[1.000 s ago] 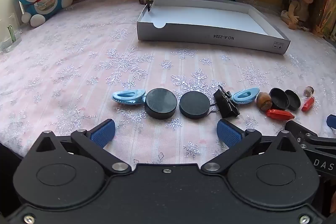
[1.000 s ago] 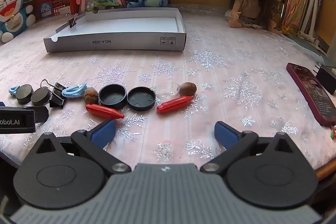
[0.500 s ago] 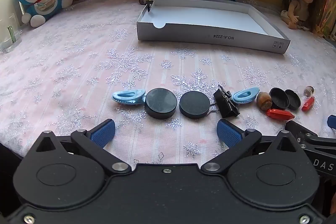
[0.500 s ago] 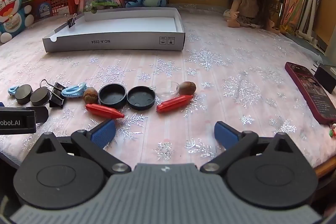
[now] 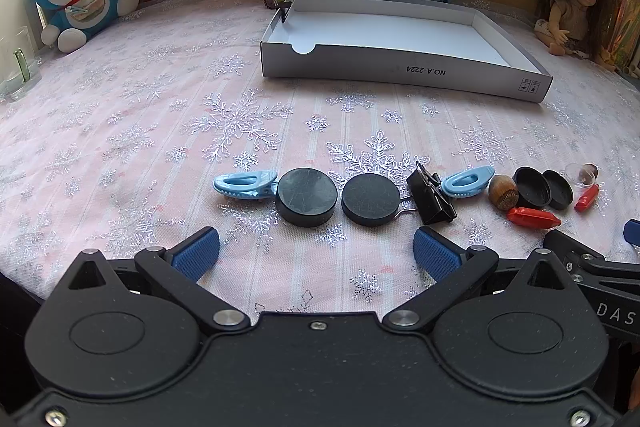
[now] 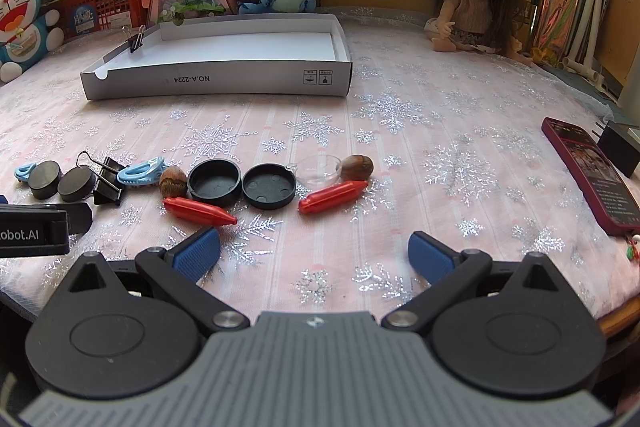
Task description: Organize rigid objects
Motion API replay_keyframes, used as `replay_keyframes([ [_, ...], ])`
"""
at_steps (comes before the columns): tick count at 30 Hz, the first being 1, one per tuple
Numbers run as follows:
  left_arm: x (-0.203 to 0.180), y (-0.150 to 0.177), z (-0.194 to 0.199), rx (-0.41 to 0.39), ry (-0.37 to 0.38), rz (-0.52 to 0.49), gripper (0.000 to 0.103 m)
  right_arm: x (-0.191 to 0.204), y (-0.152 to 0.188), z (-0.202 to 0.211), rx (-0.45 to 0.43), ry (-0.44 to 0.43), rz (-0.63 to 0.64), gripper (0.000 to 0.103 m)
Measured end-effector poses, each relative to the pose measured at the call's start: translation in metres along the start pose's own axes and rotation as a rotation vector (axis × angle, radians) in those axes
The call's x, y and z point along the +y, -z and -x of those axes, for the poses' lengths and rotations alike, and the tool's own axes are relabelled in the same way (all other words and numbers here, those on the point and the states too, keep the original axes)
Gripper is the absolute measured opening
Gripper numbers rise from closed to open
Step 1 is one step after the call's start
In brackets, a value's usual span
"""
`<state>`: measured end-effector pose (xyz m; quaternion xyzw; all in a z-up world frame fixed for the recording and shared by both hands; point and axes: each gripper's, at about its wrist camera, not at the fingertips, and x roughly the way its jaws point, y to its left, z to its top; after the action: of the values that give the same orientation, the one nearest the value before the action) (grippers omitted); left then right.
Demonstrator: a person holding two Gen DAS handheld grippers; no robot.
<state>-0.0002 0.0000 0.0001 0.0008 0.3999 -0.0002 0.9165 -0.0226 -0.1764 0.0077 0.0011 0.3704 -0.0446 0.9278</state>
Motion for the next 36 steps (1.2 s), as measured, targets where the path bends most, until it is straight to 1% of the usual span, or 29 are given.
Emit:
replay_keyframes([
  [29, 0.0000, 0.0000, 0.0000, -0.001, 0.000, -0.001, 0.103, 0.0008, 0.0007, 0.0001, -0.003, 0.002, -0.005, 0.103],
  [36, 0.0073, -0.0040, 0.0004, -0.008, -0.017, 0.017, 0.103, -0.0014, 0.0013, 0.0009, -0.008, -0.008, -0.003, 0.103],
])
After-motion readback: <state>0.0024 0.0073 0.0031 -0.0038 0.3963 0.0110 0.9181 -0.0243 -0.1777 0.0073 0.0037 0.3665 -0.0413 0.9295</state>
